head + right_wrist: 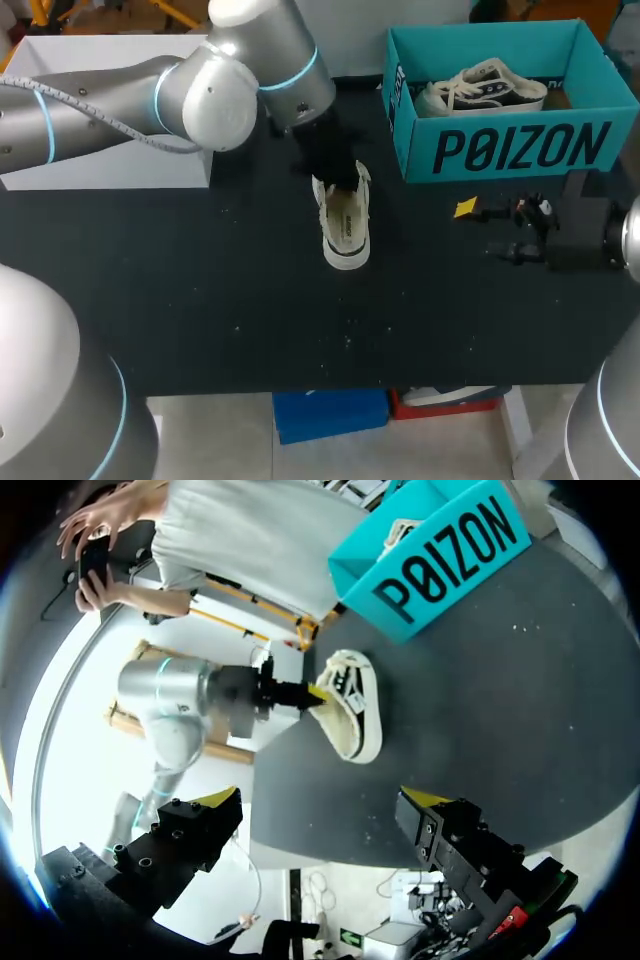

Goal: Take the shoe out of the shoebox, open the shoe tongue, remove and reinsert the insole, then place the shoe into the shoebox

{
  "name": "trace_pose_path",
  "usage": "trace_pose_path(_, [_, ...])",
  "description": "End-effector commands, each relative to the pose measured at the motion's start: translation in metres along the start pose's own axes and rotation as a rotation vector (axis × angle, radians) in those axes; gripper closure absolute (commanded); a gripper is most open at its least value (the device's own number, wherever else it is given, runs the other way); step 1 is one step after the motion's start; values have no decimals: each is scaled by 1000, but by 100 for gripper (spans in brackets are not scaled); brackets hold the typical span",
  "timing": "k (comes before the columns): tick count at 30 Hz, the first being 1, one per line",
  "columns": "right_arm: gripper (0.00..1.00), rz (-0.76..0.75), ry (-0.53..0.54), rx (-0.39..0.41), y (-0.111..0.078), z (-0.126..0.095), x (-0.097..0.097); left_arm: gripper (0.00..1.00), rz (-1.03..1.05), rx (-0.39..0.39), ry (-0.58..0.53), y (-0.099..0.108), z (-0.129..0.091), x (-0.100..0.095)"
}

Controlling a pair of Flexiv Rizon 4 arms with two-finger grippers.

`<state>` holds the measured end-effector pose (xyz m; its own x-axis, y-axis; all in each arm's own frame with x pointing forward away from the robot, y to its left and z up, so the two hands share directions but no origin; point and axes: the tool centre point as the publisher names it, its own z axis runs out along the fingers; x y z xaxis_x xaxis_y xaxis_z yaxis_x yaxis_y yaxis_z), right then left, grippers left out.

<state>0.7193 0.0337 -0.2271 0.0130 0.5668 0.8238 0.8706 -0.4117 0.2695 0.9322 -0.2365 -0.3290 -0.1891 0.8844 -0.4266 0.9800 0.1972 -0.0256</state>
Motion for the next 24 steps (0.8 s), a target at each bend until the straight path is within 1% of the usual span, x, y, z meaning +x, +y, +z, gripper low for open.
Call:
trace_pose_path(1, [0, 1, -2, 0, 0, 0, 1, 100, -25, -48, -65, 11, -20, 5])
trace_pose_path(2, [0, 1, -2, 0, 0, 0, 1, 100, -35, -61, -59, 15, -21, 5])
trace_pose_path(3, [0, 1, -2, 0, 0, 0, 1, 100, -42, -67, -58, 24, -20, 5])
trace_pose_path(4, [0, 1, -2, 0, 0, 0, 1, 100, -41, -75, -52, 27, -20, 5])
trace_pose_path(5, [0, 1, -2, 0, 0, 0, 1, 100, -49, -85, -45, 23, -23, 7])
trace_pose_path(6, [0, 1, -2, 0, 0, 0, 1, 100, -66, -100, -42, 25, -23, 9])
trace_pose_path(7, [0, 1, -2, 0, 0, 0, 1, 100, -71, -118, -38, 38, -20, 12])
trace_pose_path(8, [0, 1, -2, 0, 0, 0, 1, 100, -82, -130, -39, 42, -20, 15])
trace_pose_path(12, [0, 1, -2, 0, 0, 0, 1, 100, -95, -148, -12, 49, -14, 21])
trace_pose_path(13, [0, 1, -2, 0, 0, 0, 1, 100, -86, -141, -4, 53, -12, 23])
trace_pose_path(18, [0, 1, -2, 0, 0, 0, 1, 100, -91, -129, 18, 52, -3, 25])
trace_pose_path(21, [0, 1, -2, 0, 0, 0, 1, 100, -75, -110, 18, 46, 3, 23])
trace_pose_path(24, [0, 1, -2, 0, 0, 0, 1, 100, -51, -89, 15, 35, 8, 19])
